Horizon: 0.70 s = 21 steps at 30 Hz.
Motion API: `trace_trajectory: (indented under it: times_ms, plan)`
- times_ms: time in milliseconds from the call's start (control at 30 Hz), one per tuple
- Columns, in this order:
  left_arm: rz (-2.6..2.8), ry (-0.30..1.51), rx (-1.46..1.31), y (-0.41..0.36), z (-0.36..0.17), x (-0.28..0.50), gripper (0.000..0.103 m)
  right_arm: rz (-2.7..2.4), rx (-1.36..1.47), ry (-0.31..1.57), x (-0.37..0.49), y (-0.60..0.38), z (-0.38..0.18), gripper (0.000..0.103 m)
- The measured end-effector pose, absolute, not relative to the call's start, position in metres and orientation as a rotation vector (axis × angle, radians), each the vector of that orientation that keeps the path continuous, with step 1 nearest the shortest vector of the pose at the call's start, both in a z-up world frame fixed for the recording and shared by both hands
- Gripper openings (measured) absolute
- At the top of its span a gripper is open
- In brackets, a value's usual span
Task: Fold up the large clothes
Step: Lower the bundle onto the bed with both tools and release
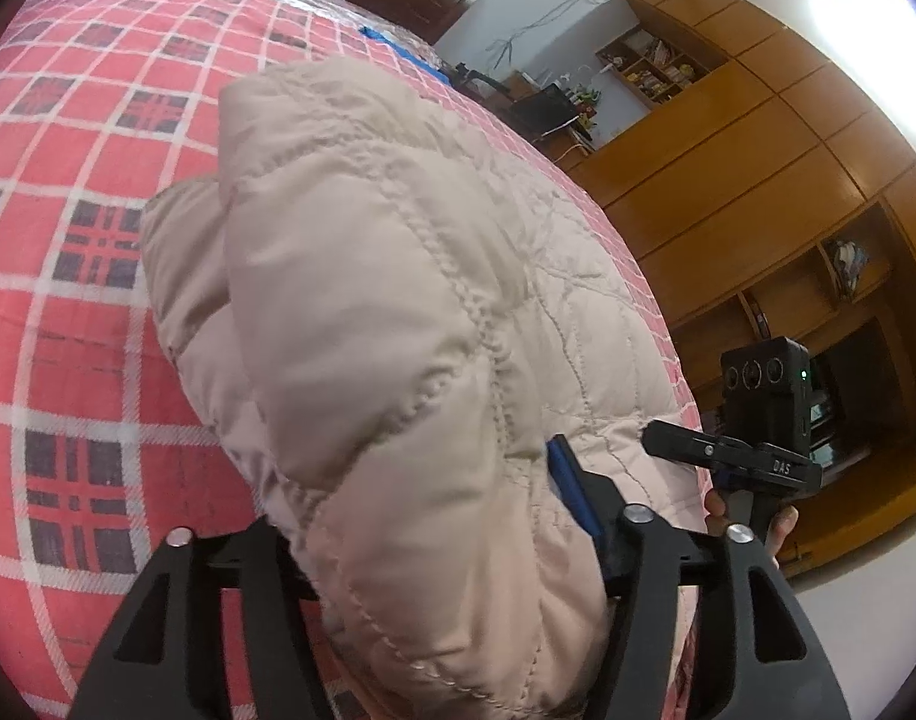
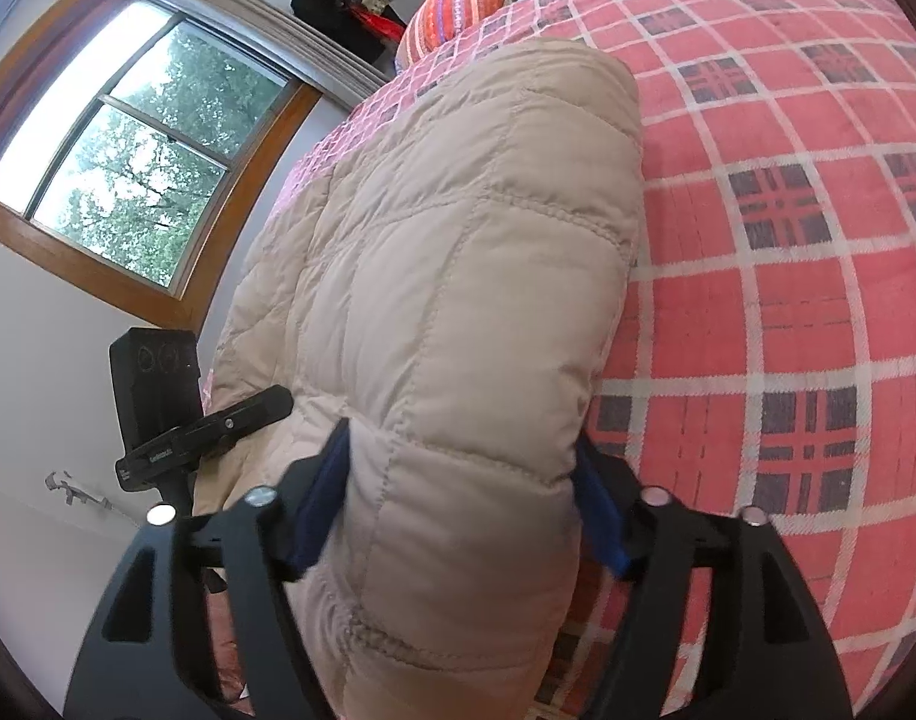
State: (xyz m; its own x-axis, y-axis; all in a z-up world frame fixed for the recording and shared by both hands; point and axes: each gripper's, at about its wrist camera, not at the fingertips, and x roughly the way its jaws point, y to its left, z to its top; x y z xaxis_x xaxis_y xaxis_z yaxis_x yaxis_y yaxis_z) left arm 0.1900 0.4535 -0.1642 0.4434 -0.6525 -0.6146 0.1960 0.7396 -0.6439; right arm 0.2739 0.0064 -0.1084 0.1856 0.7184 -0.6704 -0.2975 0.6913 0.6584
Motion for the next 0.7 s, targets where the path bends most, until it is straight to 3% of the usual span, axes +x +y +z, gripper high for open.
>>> trace_trajectory:
  times_ms: [267, 400, 700]
  plan:
    - [-0.469, 0.992, -0.512, 0.470, -0.151, 0.159, 0.082, 0.668, 0.358, 1.132, 0.248, 0.000, -0.090, 0.090]
    - [-0.348, 0.964, -0.401, 0.471, -0.134, 0.124, 0.089, 0.603, 0.275, 1.094, 0.226, -0.003, -0.081, 0.091]
    - [-0.189, 0.934, -0.273, 0.454, -0.113, 0.046, 0.092, 0.474, 0.152, 1.053, 0.163, -0.002, -0.076, 0.092]
